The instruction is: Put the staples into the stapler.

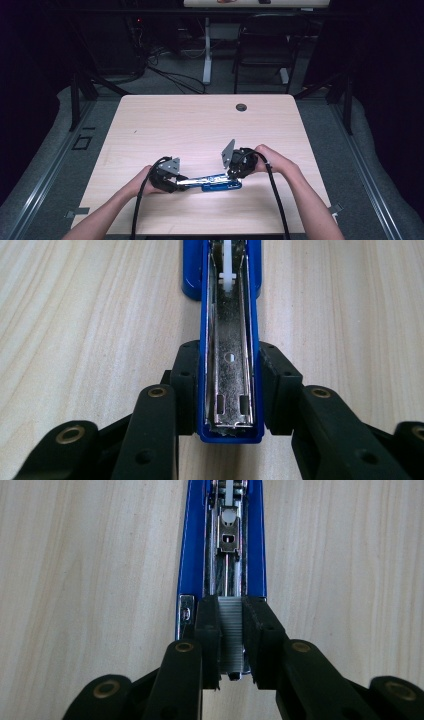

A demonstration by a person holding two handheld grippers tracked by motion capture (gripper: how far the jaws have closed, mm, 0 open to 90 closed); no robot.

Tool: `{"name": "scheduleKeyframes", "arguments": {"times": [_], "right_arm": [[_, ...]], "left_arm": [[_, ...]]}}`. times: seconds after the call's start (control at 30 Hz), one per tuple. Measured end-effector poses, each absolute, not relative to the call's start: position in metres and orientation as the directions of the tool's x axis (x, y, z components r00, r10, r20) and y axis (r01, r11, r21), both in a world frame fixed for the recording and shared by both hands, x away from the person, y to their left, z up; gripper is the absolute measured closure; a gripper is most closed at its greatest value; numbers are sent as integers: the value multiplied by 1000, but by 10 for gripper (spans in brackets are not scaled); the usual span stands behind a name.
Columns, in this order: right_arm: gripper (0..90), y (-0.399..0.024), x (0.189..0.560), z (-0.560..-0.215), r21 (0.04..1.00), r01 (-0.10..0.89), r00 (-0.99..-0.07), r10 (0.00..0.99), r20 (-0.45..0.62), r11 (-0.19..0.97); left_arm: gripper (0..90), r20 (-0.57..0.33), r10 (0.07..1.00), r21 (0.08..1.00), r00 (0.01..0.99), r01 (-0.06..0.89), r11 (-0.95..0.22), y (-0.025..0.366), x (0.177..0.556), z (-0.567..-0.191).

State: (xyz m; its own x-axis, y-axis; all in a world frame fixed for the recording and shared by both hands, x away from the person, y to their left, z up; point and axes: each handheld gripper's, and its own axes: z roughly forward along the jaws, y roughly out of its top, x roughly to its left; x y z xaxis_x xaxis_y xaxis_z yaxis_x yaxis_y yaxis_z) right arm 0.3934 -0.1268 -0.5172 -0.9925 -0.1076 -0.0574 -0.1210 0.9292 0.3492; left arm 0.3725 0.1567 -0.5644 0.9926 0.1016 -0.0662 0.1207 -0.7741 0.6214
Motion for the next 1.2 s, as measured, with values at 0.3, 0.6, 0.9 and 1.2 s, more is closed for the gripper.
{"name": "scheduleKeyframes", "arguments": {"times": [0.3,0.6,0.9,1.2], "right_arm": [[782,-127,394,-518,351,-123,-992,-111,-55,928],[782,-128,393,-518,352,-124,-992,-113,-54,928],[782,-128,393,-517,364,-137,-991,-124,-57,921],[781,-125,392,-518,367,-132,-991,-120,-55,921]], "left_arm": [[657,-63,101,622,993,118,-774,157,372,-565],[657,-59,97,618,994,113,-778,157,372,-564],[657,-47,99,619,994,107,-778,157,372,-563],[657,-49,98,618,994,107,-779,156,372,-562]]}}
